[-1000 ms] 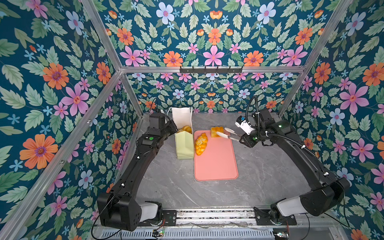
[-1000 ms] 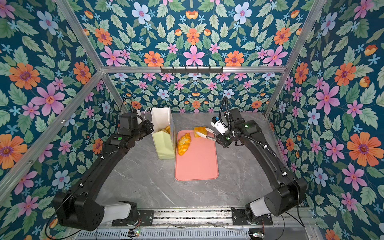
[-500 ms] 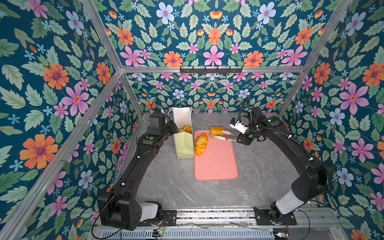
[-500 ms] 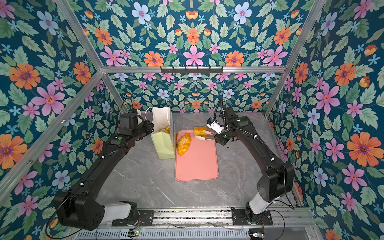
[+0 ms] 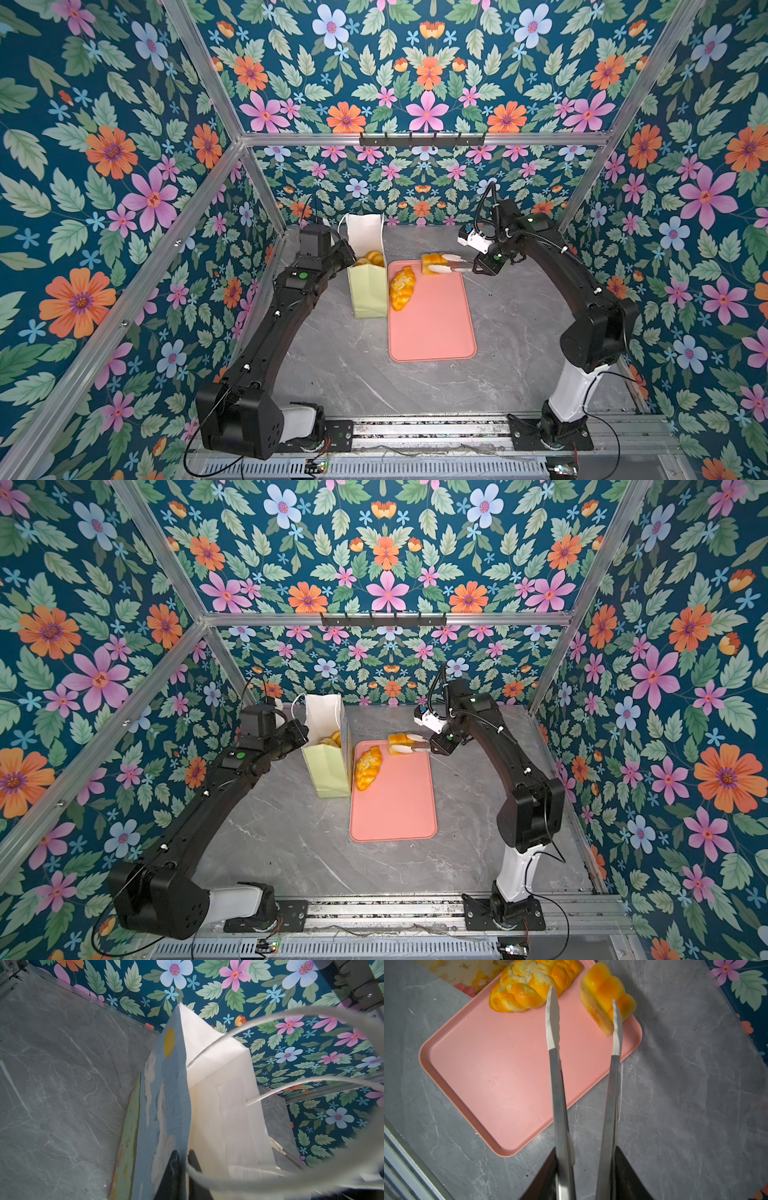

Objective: Place the fake bread into the paper bag
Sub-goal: 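Move the open tongs over the sliced yellow loaf on the pink tray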

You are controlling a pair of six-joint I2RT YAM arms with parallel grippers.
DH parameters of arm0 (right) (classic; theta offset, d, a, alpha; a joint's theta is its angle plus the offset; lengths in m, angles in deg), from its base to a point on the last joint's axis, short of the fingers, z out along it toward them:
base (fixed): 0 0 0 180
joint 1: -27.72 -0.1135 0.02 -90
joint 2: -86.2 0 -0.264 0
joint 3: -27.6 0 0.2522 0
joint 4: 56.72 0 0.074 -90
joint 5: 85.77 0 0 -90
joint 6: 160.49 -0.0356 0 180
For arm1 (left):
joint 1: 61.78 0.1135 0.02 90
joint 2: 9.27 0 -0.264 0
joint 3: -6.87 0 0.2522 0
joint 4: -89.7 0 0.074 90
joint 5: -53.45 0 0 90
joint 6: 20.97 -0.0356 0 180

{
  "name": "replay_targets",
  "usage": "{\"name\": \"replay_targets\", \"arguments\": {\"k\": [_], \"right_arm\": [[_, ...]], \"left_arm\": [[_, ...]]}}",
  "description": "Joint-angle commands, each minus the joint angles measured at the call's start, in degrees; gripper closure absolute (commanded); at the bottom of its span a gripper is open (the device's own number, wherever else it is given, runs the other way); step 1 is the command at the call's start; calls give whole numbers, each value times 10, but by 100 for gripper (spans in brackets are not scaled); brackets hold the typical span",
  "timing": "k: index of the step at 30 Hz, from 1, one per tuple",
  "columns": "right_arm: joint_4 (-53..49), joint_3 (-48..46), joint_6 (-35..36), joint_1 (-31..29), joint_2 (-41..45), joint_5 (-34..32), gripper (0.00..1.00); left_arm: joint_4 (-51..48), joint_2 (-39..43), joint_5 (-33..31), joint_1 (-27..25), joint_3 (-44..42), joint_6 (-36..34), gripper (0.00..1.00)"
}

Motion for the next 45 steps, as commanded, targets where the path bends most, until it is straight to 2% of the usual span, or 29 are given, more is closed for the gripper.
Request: {"name": "replay_targets", "arguments": {"k": [1,5,20,27,38,45], "right_arm": [[-49,52,25,1,-34,-10,61],[-51,85,35,3,-56,-14,61],[-23,101,78,17,-74,-38,61],[-14,100,85,22,-77,-42,56],[-19,109,103,32,-94,24,56],[-20,122,106,33,-118,26,55]], "left_arm": [[-3,3,-4,0,5,-8,88],[-6,5,-6,0,4,-8,88],[-4,-9,-9,0,13,-7,88],[-7,-14,-17,0,14,-7,88],[-11,-19,-17,0,21,-7,88],[-10,-20,-16,0,20,-4,88]]}}
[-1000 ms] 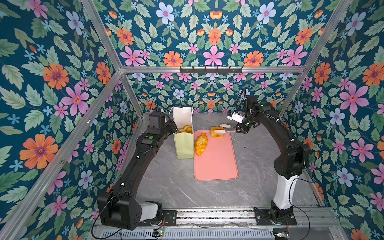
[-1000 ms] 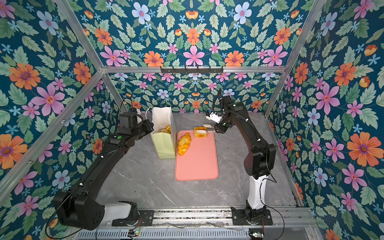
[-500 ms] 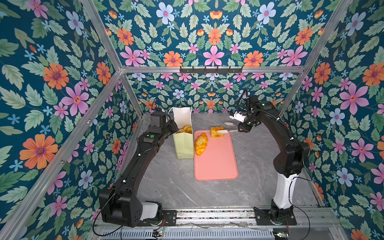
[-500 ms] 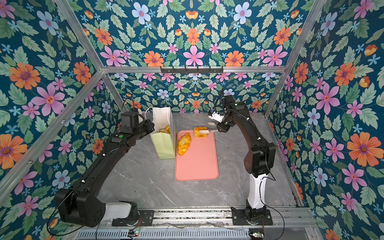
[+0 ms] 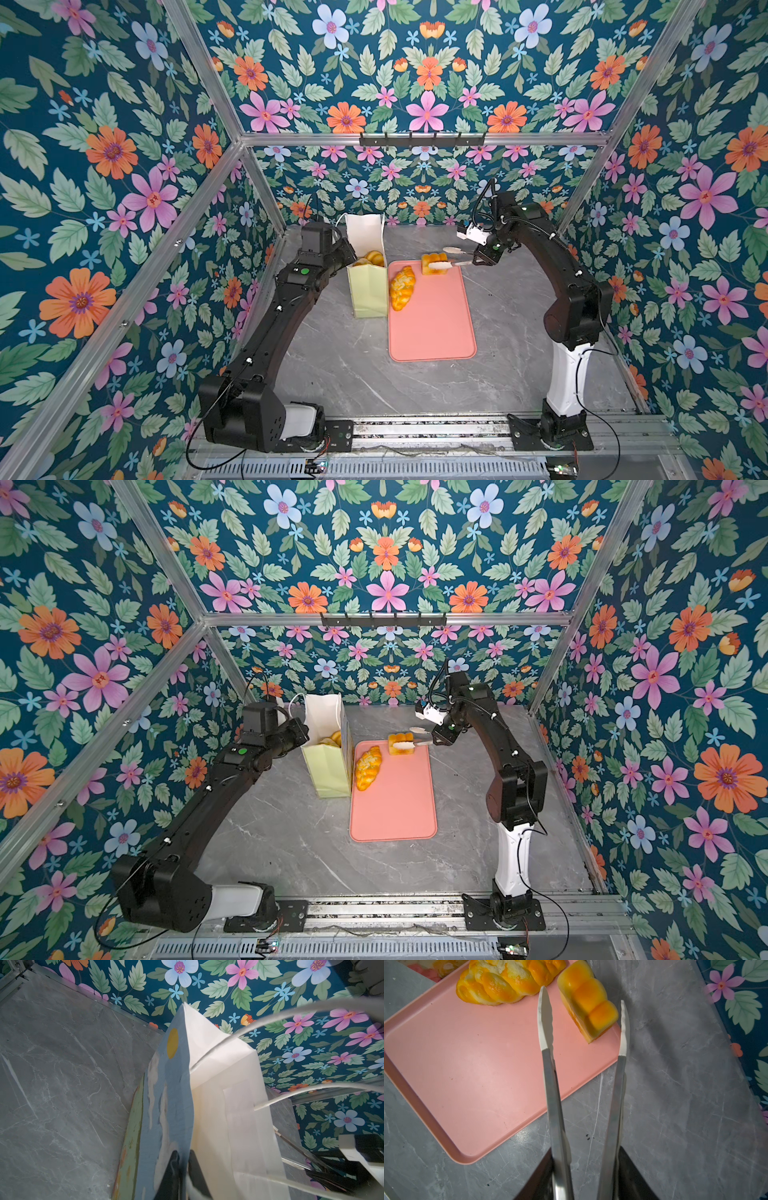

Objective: Place the fake bread into the paper bag
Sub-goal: 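Move the open tongs over the sliced yellow loaf on the pink tray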

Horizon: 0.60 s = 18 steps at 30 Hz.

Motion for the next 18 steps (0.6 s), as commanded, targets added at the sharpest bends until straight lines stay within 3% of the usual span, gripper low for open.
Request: {"name": "replay_targets", "arguments": {"k": [1,18], "right_arm": [[-2,19,10,0,-13,16,55],[-21,49,12,0,-49,33,54]], "left_arm": [[4,0,-4,0,1,-1,88],[4,-10,-3,-1,9,2,89]]}}
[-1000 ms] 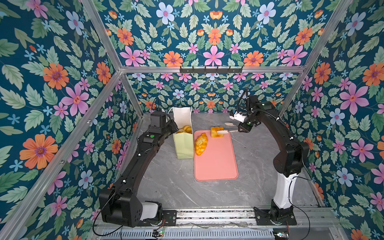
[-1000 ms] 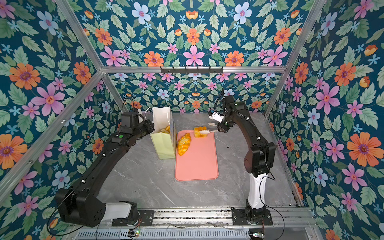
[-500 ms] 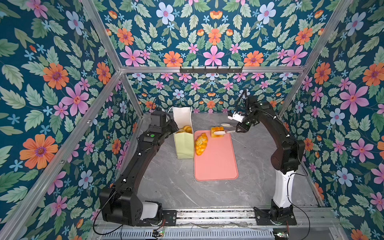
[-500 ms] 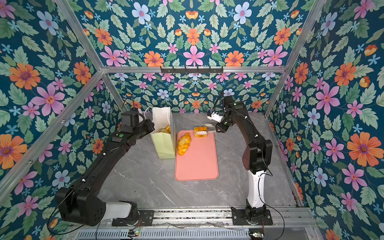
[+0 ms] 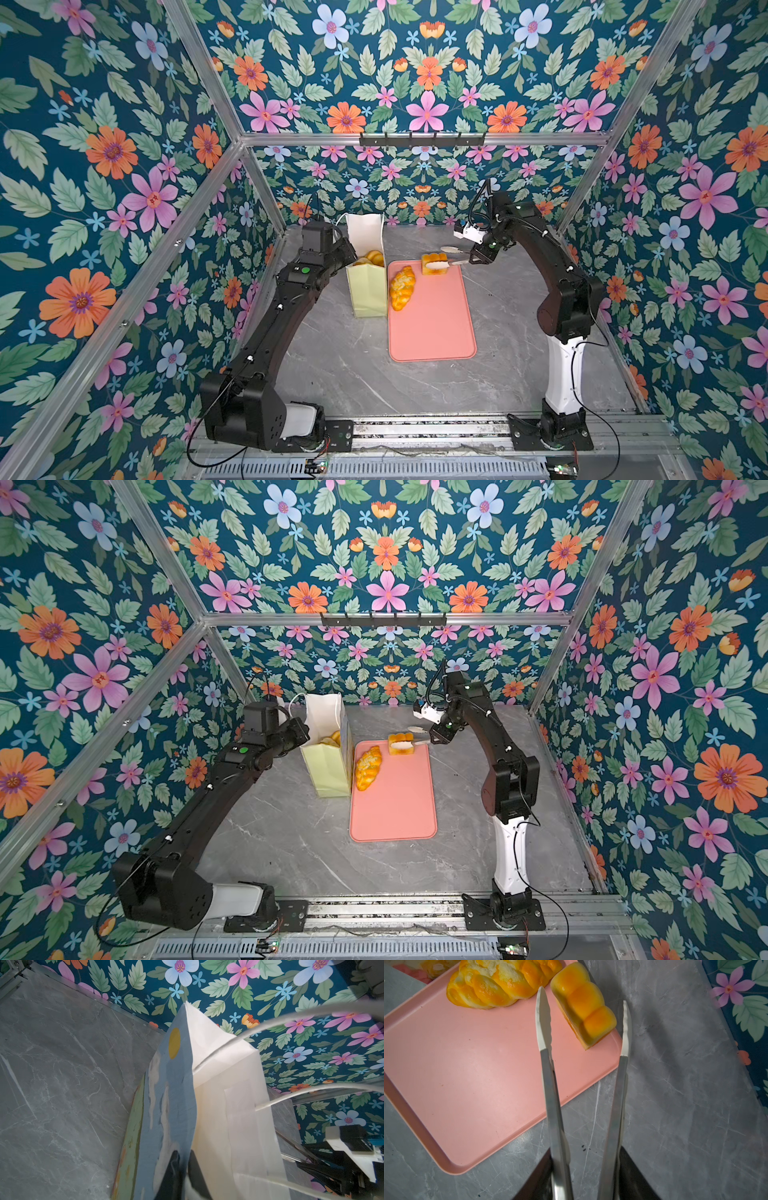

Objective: Place the fake bread into the paper bag
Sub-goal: 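Move the open tongs over the sliced yellow loaf on the pink tray, then close the tongs on the sliced yellow loaf and lift it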

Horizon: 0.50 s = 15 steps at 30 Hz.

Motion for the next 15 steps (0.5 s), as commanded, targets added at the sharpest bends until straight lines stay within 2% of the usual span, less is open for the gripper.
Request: {"name": "replay_targets", "arguments": {"k": [1,10,15], "right_arm": [[-26,8,5,-1,-5,30,54],[-35,-18,-31,-9,16,39,55],[4,-85,-50,-25,51,0,56]], "left_arm": [[5,-3,-2,0,5,2,89],[6,-4,-1,0,6,3,89],[8,-3,0,0,6,4,89]]}}
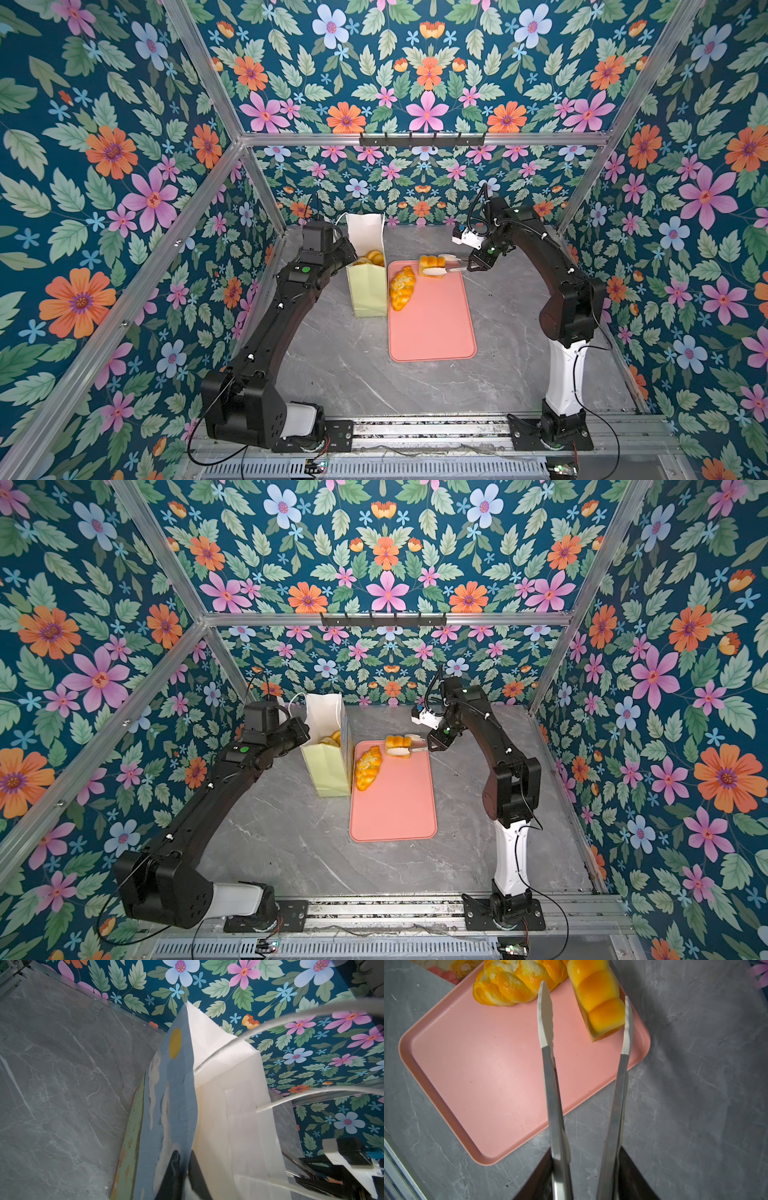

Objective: Place the fake bread into the paper bag
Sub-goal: 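Close the tongs on the sliced yellow loaf and lift it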

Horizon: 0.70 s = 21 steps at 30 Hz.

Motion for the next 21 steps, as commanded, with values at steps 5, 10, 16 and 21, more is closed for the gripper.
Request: {"name": "replay_targets", "arguments": {"k": [5,10,16,21], "right_arm": [[44,-87,-21,-23,54,-26,56],[79,-107,-60,-41,71,-99,56],[99,-105,-89,-64,60,-168,58],[92,-89,-103,-70,55,-160,57]], "left_arm": [[6,3,0,-1,6,0,88],[8,3,3,-1,5,-1,88],[9,8,5,0,1,0,88],[9,11,6,0,-5,0,88]]}}
